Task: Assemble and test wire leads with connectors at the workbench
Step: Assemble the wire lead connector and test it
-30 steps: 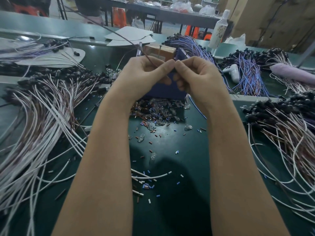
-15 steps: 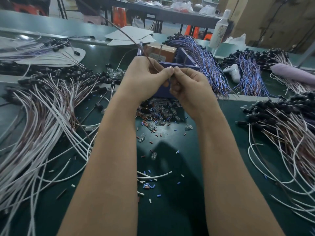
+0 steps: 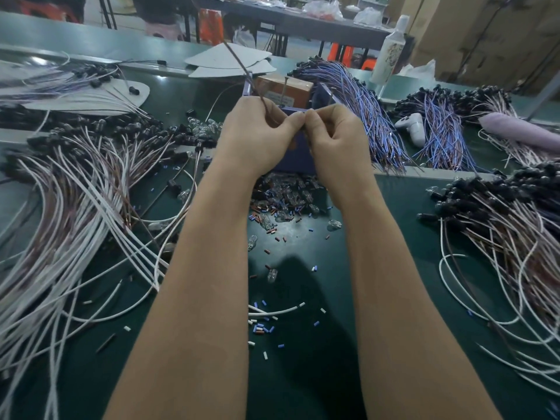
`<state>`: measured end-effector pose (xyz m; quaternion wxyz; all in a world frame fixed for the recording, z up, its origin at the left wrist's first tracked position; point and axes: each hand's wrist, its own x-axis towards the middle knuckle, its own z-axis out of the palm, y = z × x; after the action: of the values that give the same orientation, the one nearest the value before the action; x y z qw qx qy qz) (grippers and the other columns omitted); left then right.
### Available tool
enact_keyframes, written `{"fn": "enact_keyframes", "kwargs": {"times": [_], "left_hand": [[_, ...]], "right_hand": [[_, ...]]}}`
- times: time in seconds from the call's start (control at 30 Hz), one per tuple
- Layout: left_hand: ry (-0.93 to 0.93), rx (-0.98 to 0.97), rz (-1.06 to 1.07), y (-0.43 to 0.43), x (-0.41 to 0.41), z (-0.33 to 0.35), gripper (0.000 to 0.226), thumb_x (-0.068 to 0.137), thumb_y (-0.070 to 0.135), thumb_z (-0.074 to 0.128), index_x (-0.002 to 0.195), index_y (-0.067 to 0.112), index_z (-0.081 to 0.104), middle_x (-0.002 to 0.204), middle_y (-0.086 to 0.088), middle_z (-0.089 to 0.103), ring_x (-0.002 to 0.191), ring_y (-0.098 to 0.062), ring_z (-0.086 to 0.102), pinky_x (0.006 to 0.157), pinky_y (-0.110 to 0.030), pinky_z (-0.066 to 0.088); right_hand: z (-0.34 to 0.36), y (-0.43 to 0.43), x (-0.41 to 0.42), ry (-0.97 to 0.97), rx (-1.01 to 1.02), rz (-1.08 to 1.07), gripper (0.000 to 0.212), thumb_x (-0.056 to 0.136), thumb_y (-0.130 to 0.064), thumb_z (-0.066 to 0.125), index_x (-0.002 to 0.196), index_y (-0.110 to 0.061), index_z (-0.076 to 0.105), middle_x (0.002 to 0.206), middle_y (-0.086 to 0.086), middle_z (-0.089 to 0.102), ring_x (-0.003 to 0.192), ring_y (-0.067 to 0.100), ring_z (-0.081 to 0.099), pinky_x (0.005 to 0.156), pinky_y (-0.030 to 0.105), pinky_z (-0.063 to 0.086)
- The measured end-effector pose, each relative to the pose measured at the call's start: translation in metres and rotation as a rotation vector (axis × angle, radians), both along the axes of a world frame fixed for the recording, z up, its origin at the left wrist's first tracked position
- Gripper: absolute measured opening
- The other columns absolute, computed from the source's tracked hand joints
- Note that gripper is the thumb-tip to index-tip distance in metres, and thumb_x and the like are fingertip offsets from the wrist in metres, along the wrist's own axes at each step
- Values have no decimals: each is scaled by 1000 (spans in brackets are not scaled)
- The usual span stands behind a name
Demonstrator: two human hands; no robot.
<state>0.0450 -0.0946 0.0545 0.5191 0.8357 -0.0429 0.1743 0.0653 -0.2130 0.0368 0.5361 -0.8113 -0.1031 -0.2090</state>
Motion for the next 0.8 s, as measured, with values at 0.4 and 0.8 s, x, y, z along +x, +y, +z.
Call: {"fn": "enact_keyframes", "kwargs": {"times": [0.4,0.8], "left_hand": [[102,82,-13,5,-1,-3,34,89,33,62,59,18,64,61,1,64,54,-4,49,61,-23,39],[225,-274,-102,-3,3,-16,24,96,29,54,76,18,61,69,2,67,83,-17,62,81,-26,48]], "right_hand": [[-13,-3,2,170,222,137,23,99,-13,48,77,-14,53,62,-2,47,52,7,39,52,23,34],[-15,-22,1,391,-234,62,19,94,-12,49,95,-24,64,78,-3,61,55,6,47,54,20,39]]}}
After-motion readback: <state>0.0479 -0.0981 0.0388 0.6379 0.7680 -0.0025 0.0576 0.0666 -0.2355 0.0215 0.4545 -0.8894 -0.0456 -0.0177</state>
